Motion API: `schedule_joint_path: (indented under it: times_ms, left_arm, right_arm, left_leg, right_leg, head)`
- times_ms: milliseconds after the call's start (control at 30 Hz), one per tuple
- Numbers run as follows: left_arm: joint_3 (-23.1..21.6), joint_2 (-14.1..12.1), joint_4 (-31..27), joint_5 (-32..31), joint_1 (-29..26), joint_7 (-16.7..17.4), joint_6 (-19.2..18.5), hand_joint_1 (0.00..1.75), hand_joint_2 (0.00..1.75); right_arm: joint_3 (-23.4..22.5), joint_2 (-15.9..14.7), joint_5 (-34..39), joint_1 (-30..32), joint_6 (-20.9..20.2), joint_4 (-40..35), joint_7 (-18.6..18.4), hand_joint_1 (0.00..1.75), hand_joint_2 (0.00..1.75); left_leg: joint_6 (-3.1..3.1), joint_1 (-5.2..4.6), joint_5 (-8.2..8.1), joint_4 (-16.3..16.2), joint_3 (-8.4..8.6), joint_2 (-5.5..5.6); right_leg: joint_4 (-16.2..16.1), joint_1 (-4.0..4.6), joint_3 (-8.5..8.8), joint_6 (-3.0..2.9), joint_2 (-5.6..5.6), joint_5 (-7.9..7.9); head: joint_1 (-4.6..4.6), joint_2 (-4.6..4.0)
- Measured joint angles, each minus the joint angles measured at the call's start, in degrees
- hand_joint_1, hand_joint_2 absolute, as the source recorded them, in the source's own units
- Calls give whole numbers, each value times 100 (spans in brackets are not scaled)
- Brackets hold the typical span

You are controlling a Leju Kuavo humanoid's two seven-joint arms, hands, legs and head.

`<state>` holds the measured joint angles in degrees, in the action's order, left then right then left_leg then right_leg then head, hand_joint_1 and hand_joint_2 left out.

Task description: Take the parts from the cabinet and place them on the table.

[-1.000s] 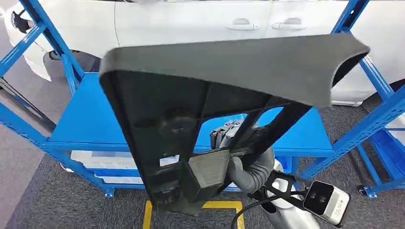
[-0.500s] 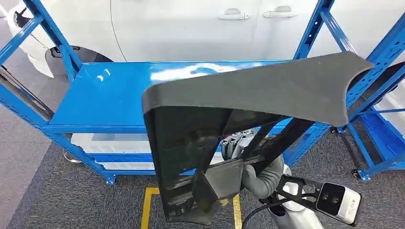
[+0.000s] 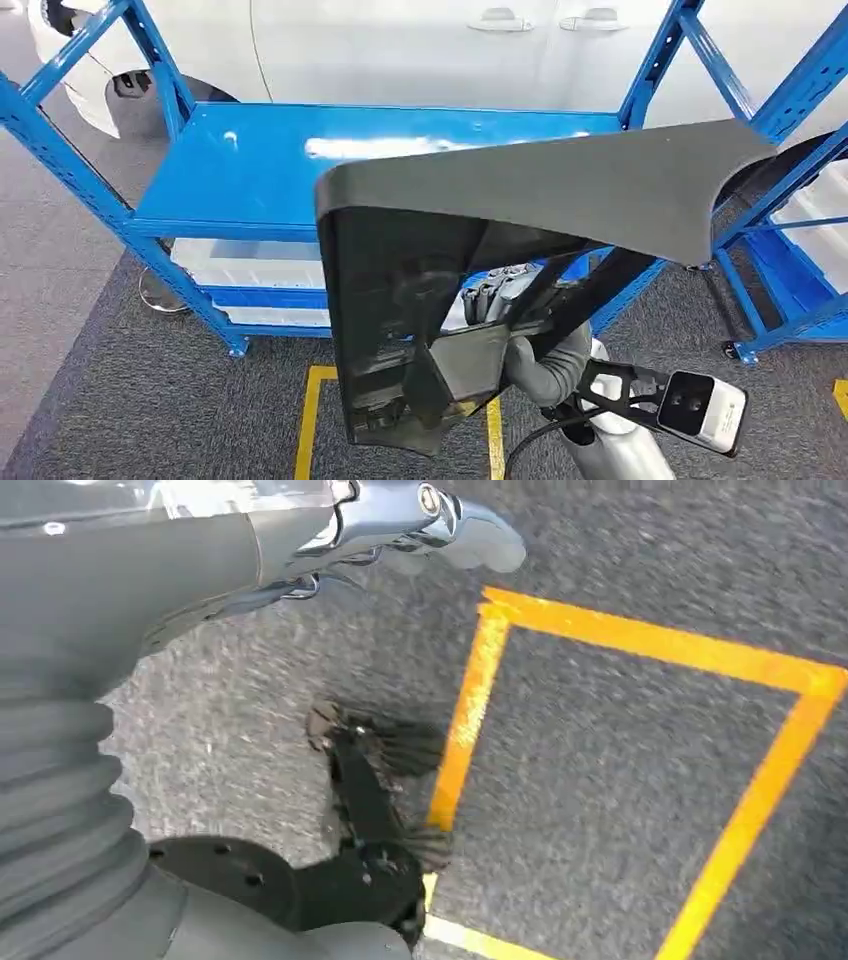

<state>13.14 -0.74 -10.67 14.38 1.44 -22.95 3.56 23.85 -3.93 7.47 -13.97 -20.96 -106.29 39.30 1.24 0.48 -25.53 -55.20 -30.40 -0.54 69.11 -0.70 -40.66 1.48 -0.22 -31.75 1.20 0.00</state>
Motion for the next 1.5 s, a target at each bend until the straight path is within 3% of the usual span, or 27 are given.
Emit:
schedule_joint_path:
  times_ms: [33, 100, 167, 200, 233, 267, 467, 500, 533, 567, 633, 700, 767, 867, 900, 933, 967, 1033, 1067, 1100, 1133, 1200, 1233, 1267, 1400, 1433, 1500]
  left_arm:
    - [4, 0, 0, -2, -4, 0, 0, 0, 175]
    - [13, 0, 0, -4, -20, -4, 0, 0, 175]
    - [15, 2, 0, -24, -34, -20, 0, 0, 175]
    - [15, 2, 0, -59, -36, -24, 2, 0, 175]
    - [15, 22, 0, -63, -36, -24, 2, 0, 175]
    - [15, 22, 0, -79, -24, -24, 4, 0, 175]
    - [15, 22, 0, -81, -22, -24, 4, 0, 175]
    - [15, 20, 0, -105, -19, -17, 4, 0, 175]
    - [20, 4, 0, -118, -32, 0, 9, 0, 175]
    - [33, -9, 0, -118, -35, 72, 114, 0, 175]
    - [42, -15, -2, -138, -30, 103, 153, 0, 175]
    - [66, -37, -2, -181, -21, 118, 199, 0, 175]
    - [87, -48, -2, -197, -29, 120, 247, 0, 175]
    - [116, -83, -2, -243, -4, 116, 280, 0, 175]
    - [116, -85, -2, -251, -5, 116, 280, 0, 175]
    - [118, -85, -2, -260, -2, 107, 299, 0, 175]
    - [120, -85, -2, -275, -4, 103, 319, 0, 175]
    - [120, -87, -2, -319, -14, 98, 446, 0, 175]
    - [120, -90, -2, -326, -13, 96, 509, 0, 175]
    - [122, -92, -2, -334, -9, 83, 549, 0, 175]
    - [122, -92, -2, -350, -8, 63, 584, 0, 175]
    - [122, -90, -2, -358, 7, 44, 619, 0, 175]
    - [122, -90, -2, -361, 17, 39, 658, 0, 175]
    - [125, -90, -2, -372, 18, 24, 739, 0, 175]
    - [122, -81, -2, -481, 38, -90, 940, 0, 175]
    - [122, -83, -2, -505, 49, -109, 936, 0, 175]
    - [120, -79, -2, -542, 38, -129, 929, 0, 175]
  right_arm:
    - [0, 0, -59, 64, 31, 0, 0, 175, 175]
    - [0, 0, -142, 200, 30, -24, 0, 175, 175]
    - [0, 37, -251, 271, -7, -112, 0, 175, 175]
    - [0, 74, -277, 272, -24, -155, 0, 175, 175]
    - [0, 92, -271, 266, -48, -179, 0, 175, 175]
    - [0, 120, -264, 266, -50, -199, 0, 175, 175]
    - [0, 120, -255, 266, -48, -203, 0, 175, 175]
    - [-4, 120, -232, 277, -44, -203, 0, 175, 175]
    - [-20, 131, -210, 339, -138, -260, 0, 175, 175]
    - [-39, 160, -205, 325, -171, -247, 0, 175, 175]
    - [-42, 195, -175, 224, -125, -197, 0, 175, 175]
    - [-39, 197, -133, 129, 19, -164, 0, 175, 175]
    - [-35, 199, -120, 66, 100, -151, 0, 175, 175]
    - [-22, 201, -146, 78, 157, -157, 0, 175, 175]
    - [-20, 201, -177, 88, 170, -173, 0, 175, 175]
    - [-17, 199, -190, 87, 183, -192, 0, 175, 175]
    - [-15, 201, -208, 81, 199, -197, 0, 175, 175]
    - [-4, 197, -249, 105, 254, -197, 0, 175, 175]
    - [-2, 195, -256, 121, 264, -197, 0, 175, 175]
    - [0, 195, -256, 133, 264, -195, 0, 175, 175]
    - [4, 192, -247, 138, 262, -195, 0, 175, 175]
    - [9, 186, -212, 136, 251, -197, 0, 175, 175]
    - [9, 184, -175, 128, 240, -199, 0, 175, 175]
    - [9, 177, -140, 113, 240, -199, 0, 175, 175]
    - [4, 140, -65, 81, 264, -203, 0, 175, 175]
    - [7, 135, -68, 79, 291, -205, 0, 175, 175]
    - [7, 125, -39, 67, 389, -208, 0, 175, 175]
  left_leg:
    - [4, -9, 54, -6, -74, 0]
    - [-2, -21, 151, -34, -231, 1]
    - [-25, -33, 212, -61, -369, 7]
    - [-43, -43, 243, -82, -407, 7]
    - [-65, -56, 264, -92, -443, -2]
    - [-95, -58, 300, -112, -455, -22]
    - [-108, -53, 319, -106, -457, -33]
    - [-178, -27, 383, -78, -452, -53]
    - [-261, -23, -25, -472, -621, 5]
    - [-353, 26, -713, -1921, -1083, 5]
    - [-370, 53, -460, -1625, -829, 9]
    - [-364, 87, -40, -615, -226, 100]
    - [-339, 108, -115, -165, 45, 485]
    - [-276, 79, -117, -159, -5, 322]
    - [-200, 136, -68, -84, 1, 235]
    - [-161, 117, -46, -68, -1, 165]
    - [-113, 103, -39, -69, -22, 103]
    - [-85, 71, -25, -77, -64, -35]
    - [-80, 60, -19, -87, -85, -105]
    - [-83, 57, -18, -97, -97, -169]
    - [-84, 55, -18, -112, -102, -230]
    - [-104, 55, -31, -150, -104, -339]
    - [-123, 45, -41, -175, -103, -381]
    - [-167, -4, -53, -209, -119, -417]
    - [-298, 2, -23, -193, -114, -618]
    - [-331, 39, -122, -273, -158, -461]
    - [-364, 53, -608, -974, -438, -95]
  right_leg:
    - [435, 0, -111, 11, 0, -187]
    - [669, 0, -33, 10, 0, -67]
    - [-70, 3, 516, -41, 0, 371]
    - [-604, 21, 884, -91, 0, 470]
    - [-1055, 56, 1185, -146, -2, 344]
    - [-1338, 68, 1317, -164, -32, 268]
    - [-1354, 73, 1310, -169, -49, 261]
    - [-1361, 99, 1274, -226, -7, 304]
    - [-1453, 19, 1236, -325, 26, 454]
    - [-1405, 22, 1112, -323, 116, 527]
    - [-1340, 5, 1037, -299, 213, 547]
    - [-1285, -6, 1008, -271, 302, 543]
    - [-1233, -3, 922, -191, 390, 561]
    - [-1252, -22, 861, -71, 536, 639]
    - [-1228, -2, 838, -42, 518, 612]
    - [-1107, -5, 779, -29, 313, 507]
    - [-749, -5, 610, -18, 166, 274]
    - [282, -16, 132, 17, 88, -193]
    - [641, -17, -30, 28, 86, -287]
    - [687, -18, -38, 32, 80, -237]
    - [466, -17, 95, 28, 64, -79]
    - [-593, -14, 689, -8, -70, 407]
    - [-1079, 4, 947, -46, -320, 497]
    - [-1155, 70, 954, -100, -399, 453]
    - [-1173, 57, 860, -259, -132, 546]
    - [-1196, 28, 863, -292, -95, 583]
    - [-1198, 20, 816, -340, 1, 621]
  head:
    - [2, 0]
    - [0, -2]
    - [0, 0]
    - [2, 0]
    - [7, 0]
    - [13, 0]
    - [7, 0]
    - [2, 0]
    - [15, 0]
    - [13, 0]
    - [13, 0]
    - [11, 0]
    - [7, 0]
    - [4, 0]
    - [9, 0]
    - [-13, 0]
    - [-31, 0]
    - [-33, 0]
    - [-31, 0]
    - [-33, 0]
    - [-33, 0]
    - [-33, 0]
    - [-33, 0]
    - [-33, 0]
    - [-33, 0]
    - [-24, 0]
    - [-11, 0]
